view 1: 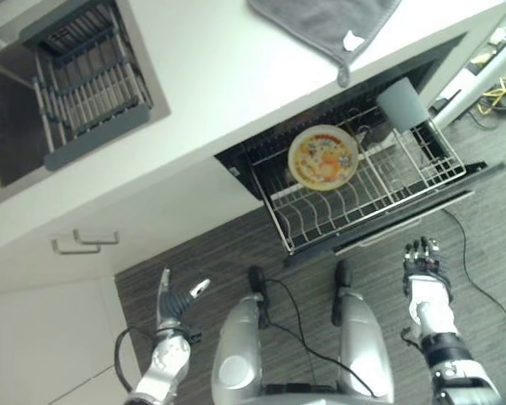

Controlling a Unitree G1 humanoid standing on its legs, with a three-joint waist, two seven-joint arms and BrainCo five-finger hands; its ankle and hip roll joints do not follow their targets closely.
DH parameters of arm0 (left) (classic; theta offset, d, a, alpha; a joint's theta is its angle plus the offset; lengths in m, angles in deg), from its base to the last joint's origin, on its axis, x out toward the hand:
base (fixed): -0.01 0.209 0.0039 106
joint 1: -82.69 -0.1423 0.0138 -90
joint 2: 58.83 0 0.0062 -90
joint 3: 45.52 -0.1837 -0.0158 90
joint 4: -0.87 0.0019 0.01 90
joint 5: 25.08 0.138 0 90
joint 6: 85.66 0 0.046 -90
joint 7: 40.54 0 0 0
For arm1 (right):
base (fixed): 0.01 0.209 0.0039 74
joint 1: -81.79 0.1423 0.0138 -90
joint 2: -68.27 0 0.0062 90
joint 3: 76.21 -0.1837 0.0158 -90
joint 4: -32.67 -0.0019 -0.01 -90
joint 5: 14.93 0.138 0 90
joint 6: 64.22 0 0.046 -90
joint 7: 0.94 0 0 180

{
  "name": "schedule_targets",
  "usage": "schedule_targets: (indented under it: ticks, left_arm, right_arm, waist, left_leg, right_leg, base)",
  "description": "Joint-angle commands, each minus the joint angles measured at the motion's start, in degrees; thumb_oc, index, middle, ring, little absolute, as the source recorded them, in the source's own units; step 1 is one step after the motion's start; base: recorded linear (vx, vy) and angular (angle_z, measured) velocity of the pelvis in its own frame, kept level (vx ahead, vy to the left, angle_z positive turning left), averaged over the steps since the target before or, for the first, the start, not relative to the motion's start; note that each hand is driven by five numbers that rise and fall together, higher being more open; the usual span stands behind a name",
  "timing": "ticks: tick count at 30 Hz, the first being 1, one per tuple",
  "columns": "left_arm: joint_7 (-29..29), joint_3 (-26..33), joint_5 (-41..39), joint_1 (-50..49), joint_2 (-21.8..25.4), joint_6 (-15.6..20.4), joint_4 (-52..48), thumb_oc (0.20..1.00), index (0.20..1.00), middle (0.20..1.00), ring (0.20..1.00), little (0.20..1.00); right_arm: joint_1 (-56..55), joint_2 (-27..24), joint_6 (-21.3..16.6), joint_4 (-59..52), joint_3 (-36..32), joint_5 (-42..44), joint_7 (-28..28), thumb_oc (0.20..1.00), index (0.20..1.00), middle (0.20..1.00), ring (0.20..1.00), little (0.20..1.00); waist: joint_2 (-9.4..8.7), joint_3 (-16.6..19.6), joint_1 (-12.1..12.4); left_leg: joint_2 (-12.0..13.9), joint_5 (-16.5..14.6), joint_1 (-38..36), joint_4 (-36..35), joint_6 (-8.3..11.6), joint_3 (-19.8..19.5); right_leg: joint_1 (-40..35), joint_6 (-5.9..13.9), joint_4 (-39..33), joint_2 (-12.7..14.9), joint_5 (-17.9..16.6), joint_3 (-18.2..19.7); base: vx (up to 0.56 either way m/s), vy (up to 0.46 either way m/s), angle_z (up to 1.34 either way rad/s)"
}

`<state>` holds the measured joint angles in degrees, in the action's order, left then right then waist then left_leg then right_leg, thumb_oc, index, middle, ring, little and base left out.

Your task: Place the dishes in the dishwasher.

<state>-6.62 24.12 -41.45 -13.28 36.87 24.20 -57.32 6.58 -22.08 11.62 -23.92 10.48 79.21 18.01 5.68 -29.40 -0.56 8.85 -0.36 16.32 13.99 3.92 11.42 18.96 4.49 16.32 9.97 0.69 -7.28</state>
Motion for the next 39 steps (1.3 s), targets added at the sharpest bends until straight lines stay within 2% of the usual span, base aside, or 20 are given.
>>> schedule_targets:
  ticks: [1, 2, 5, 10, 16, 17, 18, 21, 23, 24, 25, 27, 28, 30, 36, 39]
  left_arm:
    - [1.4, 0.9, -1.5, -1.2, 2.8, 1.4, -0.7, 1.000, 1.000, 1.000, 1.000, 1.000]
    - [1.0, 0.6, -1.6, -1.4, 2.9, 1.3, -0.4, 1.000, 1.000, 1.000, 1.000, 1.000]
    - [0.3, 0.2, -1.7, -1.7, 3.2, 1.0, 0.0, 1.000, 1.000, 1.000, 1.000, 1.000]
    - [-0.6, 0.0, -2.2, -2.1, 4.6, -0.9, -0.8, 1.000, 1.000, 1.000, 1.000, 1.000]
    - [-1.7, 0.8, -1.9, -3.3, 6.5, -4.9, -0.6, 1.000, 1.000, 1.000, 1.000, 1.000]
    - [-1.9, 0.9, -1.9, -3.5, 6.6, -5.2, -0.5, 1.000, 1.000, 1.000, 1.000, 1.000]
    - [-2.5, 0.9, -2.0, -3.7, 6.6, -5.5, 0.1, 1.000, 1.000, 1.000, 1.000, 1.000]
    - [-3.9, 0.8, -1.5, -3.4, 6.6, -6.0, 0.9, 1.000, 1.000, 1.000, 1.000, 1.000]
    - [-5.2, 0.5, -1.4, -3.4, 6.1, -6.0, 2.5, 1.000, 1.000, 1.000, 1.000, 1.000]
    - [-5.3, 0.5, -1.5, -3.3, 6.0, -6.0, 2.7, 1.000, 1.000, 1.000, 1.000, 1.000]
    - [-6.4, -0.2, -1.6, -3.2, 5.9, -6.0, 3.4, 1.000, 1.000, 1.000, 1.000, 1.000]
    - [-7.5, -0.5, -1.2, -3.2, 5.5, -6.1, 3.5, 1.000, 1.000, 1.000, 1.000, 1.000]
    - [-8.1, -0.8, -1.5, -3.3, 5.9, -6.9, 3.0, 1.000, 1.000, 1.000, 1.000, 1.000]
    - [-9.8, -0.1, -2.6, -4.2, 8.1, -9.2, 0.5, 1.000, 1.000, 1.000, 1.000, 1.000]
    - [-13.6, 1.9, -2.6, -5.8, 9.7, -9.0, 0.6, 1.000, 1.000, 1.000, 1.000, 1.000]
    - [-15.5, 2.9, -1.4, -6.9, 10.3, -8.6, 0.6, 1.000, 1.000, 1.000, 1.000, 1.000]
  right_arm:
    - [-2.7, -0.6, 6.1, -2.8, -1.8, 7.7, -2.2, 0.200, 0.200, 0.200, 0.200, 0.200]
    - [-1.6, -1.2, 7.5, -2.1, -1.9, 7.7, -2.6, 0.200, 0.200, 0.200, 0.200, 0.200]
    - [-0.6, -2.1, 7.6, -1.2, -2.2, 5.6, -2.3, 0.200, 0.200, 0.200, 0.200, 0.200]
    - [2.9, -5.5, 11.8, 0.1, -2.7, 0.8, -3.4, 0.200, 0.200, 0.200, 0.200, 0.200]
    - [10.3, -12.1, 18.8, 2.0, -2.6, -4.9, -3.3, 0.200, 0.200, 0.200, 0.200, 0.200]
    - [12.1, -13.1, 19.9, 2.6, -2.5, -5.9, -3.3, 0.200, 0.200, 0.200, 0.200, 0.200]
    - [16.8, -15.7, 22.2, 4.7, -2.2, -8.4, -3.3, 0.200, 0.200, 0.200, 0.200, 0.200]
    - [22.7, -18.6, 24.6, 7.9, -1.4, -10.6, -2.7, 0.200, 0.200, 0.200, 0.200, 0.200]
    - [28.9, -20.8, 27.2, 11.3, 0.3, -12.7, -1.9, 0.200, 0.200, 0.200, 0.200, 0.200]
    - [29.3, -21.0, 27.4, 11.5, 0.4, -12.8, -2.0, 0.200, 0.200, 0.200, 0.200, 0.200]
    - [33.9, -22.6, 29.1, 14.2, 2.7, -15.3, -1.8, 0.200, 0.200, 0.200, 0.200, 0.200]
    - [38.3, -23.9, 29.8, 16.9, 4.7, -17.3, -1.3, 0.200, 0.200, 0.200, 0.200, 0.200]
    - [41.3, -24.8, 29.4, 18.5, 5.8, -18.0, 0.0, 0.200, 0.200, 0.200, 0.200, 0.200]
    - [48.5, -26.5, 27.9, 22.9, 8.1, -20.5, 2.0, 0.200, 0.200, 0.200, 0.200, 0.200]
    - [58.7, -29.2, 23.9, 27.4, 11.8, -25.5, 0.1, 0.200, 0.200, 0.200, 0.200, 0.200]
    - [62.4, -30.8, 22.2, 28.4, 13.1, -27.4, -1.6, 0.200, 0.200, 0.200, 0.200, 0.200]
  waist:
    - [-2.29, 3.5, 1.0]
    - [-2.12, 3.8, 1.4]
    - [-2.02, 4.3, 1.8]
    - [-1.77, 4.3, 2.8]
    - [-0.87, 3.9, 5.0]
    - [-0.48, 3.7, 5.4]
    - [0.85, 3.5, 6.5]
    - [2.59, 3.1, 7.8]
    - [4.67, 3.0, 9.2]
    - [4.77, 3.0, 9.1]
    - [6.87, 2.9, 10.2]
    - [9.17, 2.8, 11.1]
    - [10.31, 2.9, 11.7]
    - [13.20, 2.9, 14.1]
    - [15.32, 3.6, 17.2]
    - [15.23, 4.0, 18.2]
  left_leg:
    - [-2.8, -1.2, 2.8, 3.5, -2.09, -0.5]
    - [-2.9, -1.2, 2.8, 3.5, -2.07, -0.7]
    - [-3.1, -1.0, 2.4, 3.3, -2.08, -1.2]
    - [-3.3, -0.9, 2.0, 3.5, -1.95, -2.2]
    - [-3.6, 0.8, 1.8, 2.2, -1.41, -3.8]
    - [-3.7, 1.4, 1.8, 1.5, -1.23, -3.9]
    - [-4.1, 2.6, 2.2, -0.2, -0.85, -4.2]
    - [-4.9, 3.8, 2.8, -1.8, -0.58, -4.7]
    - [-5.6, 5.4, 3.4, -4.1, -0.19, -5.0]
    - [-5.7, 5.5, 3.4, -4.3, -0.17, -5.0]
    - [-6.1, 7.3, 3.5, -7.0, 0.29, -5.2]
    - [-6.4, 9.0, 3.9, -9.4, 0.67, -5.1]
    - [-7.4, 8.7, 3.7, -10.7, 1.37, -5.6]
    - [-8.5, 10.1, 4.7, -12.8, 1.51, -6.4]
    - [-9.3, 11.0, 5.6, -13.3, 1.64, -8.2]
    - [-9.2, 10.9, 5.7, -13.0, 1.53, -8.4]
  right_leg:
    - [-1.4, -3.10, 0.3, -1.2, 2.0, -5.1]
    - [-1.5, -3.16, 0.5, -1.2, 2.2, -5.2]
    - [-2.0, -3.17, 0.6, -1.4, 2.3, -5.4]
    - [-2.8, -3.25, 0.9, -1.3, 2.5, -5.9]
    - [-3.4, -3.28, 1.8, -1.1, 3.0, -7.1]
    - [-3.3, -3.25, 1.8, -1.1, 3.1, -7.2]
    - [-2.7, -3.20, 2.3, -0.8, 3.7, -7.8]
    - [-1.6, -3.24, 3.4, -0.3, 4.5, -8.3]
    - [-0.3, -3.17, 5.0, 0.4, 5.7, -9.0]
    - [-0.2, -3.17, 5.1, 0.4, 5.8, -9.0]
    - [0.6, -3.20, 6.3, 0.8, 6.9, -9.4]
    - [1.8, -3.34, 8.2, 1.4, 8.4, -9.9]
    - [2.4, -3.07, 10.7, 2.3, 11.5, -9.5]
    - [4.0, -3.50, 15.7, 3.9, 15.1, -10.5]
    - [4.6, -3.82, 20.1, 6.1, 18.1, -12.1]
    - [4.4, -3.45, 20.6, 7.1, 18.1, -13.3]
  base:
    - [0.05, -0.015, 0.11]
    - [0.05, -0.022, 0.15]
    - [0.05, -0.030, 0.15]
    - [0.05, -0.039, 0.04]
    - [0.08, -0.034, 0.10]
    - [0.06, 0.035, 0.08]
    - [0.04, 0.055, 0.08]
    - [0.03, 0.085, 0.22]
    - [0.05, 0.102, 0.11]
    - [0.08, 0.134, 0.06]
    - [0.09, 0.156, 0.12]
    - [0.14, 0.160, 0.27]
    - [0.21, 0.104, 0.42]
    - [0.16, 0.043, 0.55]
    - [0.06, -0.025, 0.23]
    - [0.03, -0.047, 0.34]
